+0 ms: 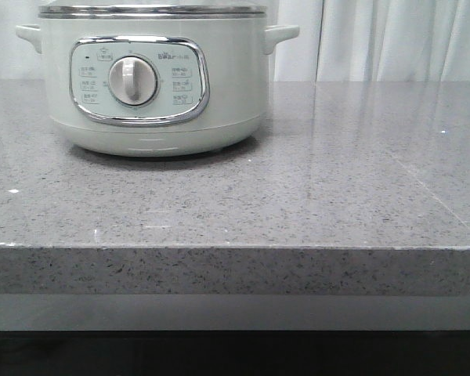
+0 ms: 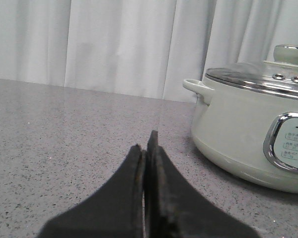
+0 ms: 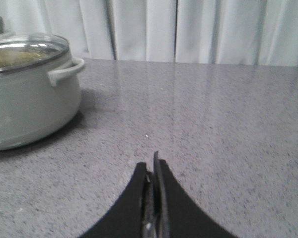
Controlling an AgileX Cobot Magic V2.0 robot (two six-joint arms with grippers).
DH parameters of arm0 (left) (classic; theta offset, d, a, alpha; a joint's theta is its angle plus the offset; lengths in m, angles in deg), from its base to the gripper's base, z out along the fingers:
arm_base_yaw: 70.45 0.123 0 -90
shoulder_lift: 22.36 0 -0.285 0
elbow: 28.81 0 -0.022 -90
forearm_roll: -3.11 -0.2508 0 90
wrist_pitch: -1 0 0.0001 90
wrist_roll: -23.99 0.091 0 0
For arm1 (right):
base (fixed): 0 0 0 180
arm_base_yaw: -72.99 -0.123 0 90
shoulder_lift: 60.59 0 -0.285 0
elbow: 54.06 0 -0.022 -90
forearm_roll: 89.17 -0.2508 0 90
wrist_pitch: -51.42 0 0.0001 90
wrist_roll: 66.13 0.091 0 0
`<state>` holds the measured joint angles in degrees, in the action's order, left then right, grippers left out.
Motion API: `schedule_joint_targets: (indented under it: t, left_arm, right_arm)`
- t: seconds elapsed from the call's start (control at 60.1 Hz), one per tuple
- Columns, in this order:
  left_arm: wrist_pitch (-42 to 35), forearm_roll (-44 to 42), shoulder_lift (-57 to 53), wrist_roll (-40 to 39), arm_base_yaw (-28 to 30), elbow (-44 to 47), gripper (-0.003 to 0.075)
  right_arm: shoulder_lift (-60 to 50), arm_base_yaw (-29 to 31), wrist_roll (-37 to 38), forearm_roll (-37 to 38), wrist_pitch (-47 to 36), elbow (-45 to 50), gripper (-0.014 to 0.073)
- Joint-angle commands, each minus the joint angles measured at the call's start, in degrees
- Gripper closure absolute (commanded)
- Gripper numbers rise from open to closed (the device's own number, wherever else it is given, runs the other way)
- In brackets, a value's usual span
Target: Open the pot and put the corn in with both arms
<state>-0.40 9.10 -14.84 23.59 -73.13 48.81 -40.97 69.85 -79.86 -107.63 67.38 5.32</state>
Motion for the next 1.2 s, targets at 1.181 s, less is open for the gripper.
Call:
schedule_joint_targets:
  t: [1.181]
  left_arm:
    - [-4.08, 0.2, -1.1, -0.6, 0.21, 0.27, 0.0741]
  right_arm:
    - [-13.83, 3.02, 13.16, 13.1, -22.82, 19.4, 0.0661]
